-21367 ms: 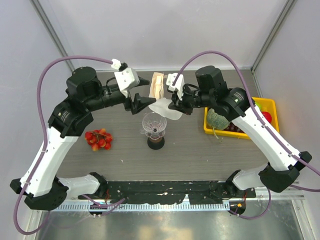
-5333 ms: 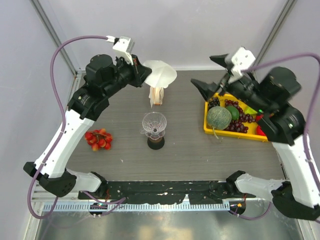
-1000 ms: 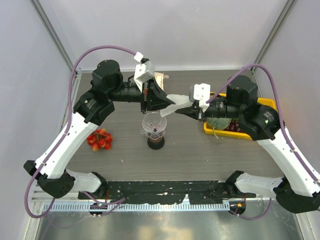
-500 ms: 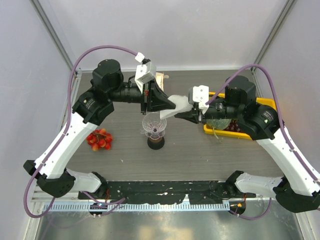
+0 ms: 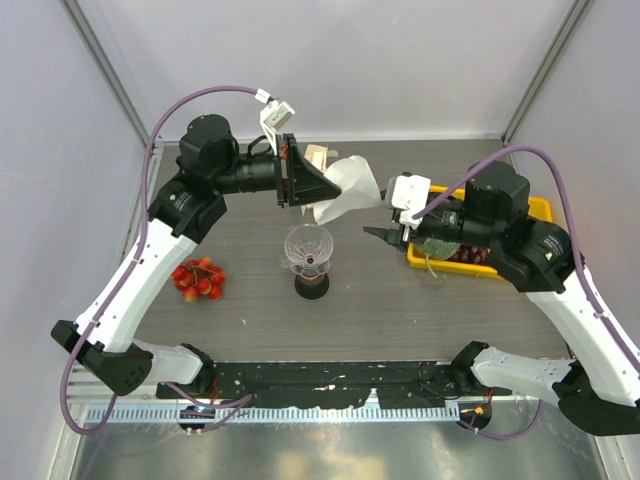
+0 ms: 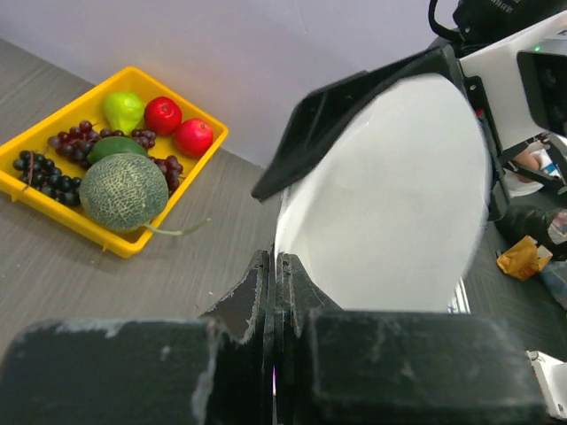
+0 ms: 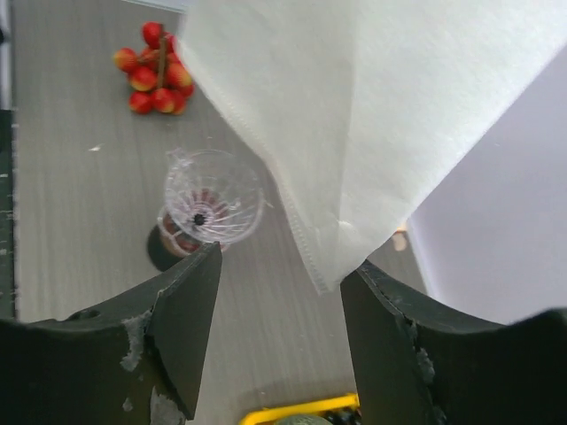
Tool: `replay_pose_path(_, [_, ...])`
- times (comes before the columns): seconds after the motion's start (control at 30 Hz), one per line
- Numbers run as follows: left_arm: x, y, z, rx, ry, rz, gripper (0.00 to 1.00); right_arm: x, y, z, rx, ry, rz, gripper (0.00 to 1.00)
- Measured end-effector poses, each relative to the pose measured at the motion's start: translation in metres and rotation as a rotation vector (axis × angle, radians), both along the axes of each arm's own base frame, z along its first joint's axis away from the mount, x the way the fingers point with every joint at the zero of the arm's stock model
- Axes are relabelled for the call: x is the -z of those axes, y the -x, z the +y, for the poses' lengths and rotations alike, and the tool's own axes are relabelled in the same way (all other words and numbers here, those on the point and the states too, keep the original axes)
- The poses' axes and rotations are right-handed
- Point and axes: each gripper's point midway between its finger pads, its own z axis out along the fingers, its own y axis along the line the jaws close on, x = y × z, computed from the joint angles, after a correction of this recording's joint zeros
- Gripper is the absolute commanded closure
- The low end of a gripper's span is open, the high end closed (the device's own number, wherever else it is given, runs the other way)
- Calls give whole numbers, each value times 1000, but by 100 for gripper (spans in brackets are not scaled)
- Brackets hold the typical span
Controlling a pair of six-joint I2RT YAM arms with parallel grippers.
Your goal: Place the coffee filter in the dripper
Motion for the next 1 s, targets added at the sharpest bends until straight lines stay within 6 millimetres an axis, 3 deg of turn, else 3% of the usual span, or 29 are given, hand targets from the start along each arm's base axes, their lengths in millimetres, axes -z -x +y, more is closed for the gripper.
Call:
replay_pose_path(0.2, [-6, 0, -1, -9, 23, 41, 100, -10, -23, -9, 111, -24, -131, 32])
replay_pose_path(0.4, [-9, -1, -2, -22, 37, 74, 100, -13, -47, -4, 170, 12, -227, 34])
replay_pose_path(0.67, [-10, -3, -2, -40, 43, 97, 100, -18, -59, 1, 209, 28, -336, 68])
replay_pose_path(0.73, [-10, -4, -2, -44, 43, 98, 100, -16, -61, 1, 210, 37, -348, 69])
replay_pose_path(0.77, [-10, -4, -1, -46, 43, 98, 100, -14, -62, 1, 209, 43, -352, 67])
replay_pose_path(0.8, [-10, -5, -1, -46, 43, 98, 100, -14, -62, 1, 209, 46, -355, 50])
replay_pose_path(0.87, [-10, -6, -1, -52, 43, 97, 100, -14, -62, 0, 208, 51, -364, 27])
replay_pose_path(0.93, [-10, -8, 0, -61, 44, 96, 100, -15, -61, -2, 214, 49, -367, 15])
replay_pose_path(1.0, [-9, -11, 1, -74, 38, 85, 100, -16, -61, -4, 221, 47, -368, 11])
